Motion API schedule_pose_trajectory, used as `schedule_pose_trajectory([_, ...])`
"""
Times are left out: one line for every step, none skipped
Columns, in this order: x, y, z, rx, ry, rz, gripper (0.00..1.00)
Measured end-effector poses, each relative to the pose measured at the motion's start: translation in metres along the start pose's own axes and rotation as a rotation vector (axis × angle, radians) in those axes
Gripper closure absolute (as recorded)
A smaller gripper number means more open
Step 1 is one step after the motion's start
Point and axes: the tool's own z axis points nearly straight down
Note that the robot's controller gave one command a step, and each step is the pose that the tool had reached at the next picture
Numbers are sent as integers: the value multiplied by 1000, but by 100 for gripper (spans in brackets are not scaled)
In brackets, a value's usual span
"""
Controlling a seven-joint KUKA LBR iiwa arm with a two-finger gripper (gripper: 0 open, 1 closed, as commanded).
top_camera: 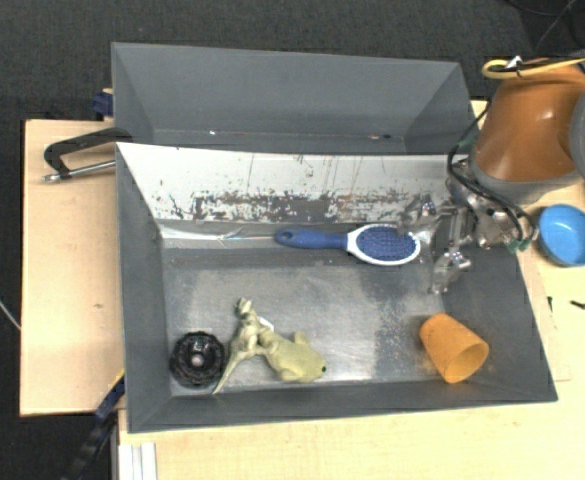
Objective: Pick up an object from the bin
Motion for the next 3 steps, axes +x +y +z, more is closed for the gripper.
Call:
schedule_pose_trajectory([-14,34,29,9,-21,-228,0])
schedule_pose_trajectory([-35,84,36,28,-34,-439,0])
schedule_pose_trajectory([-32,83,36,16,-30,-562,0])
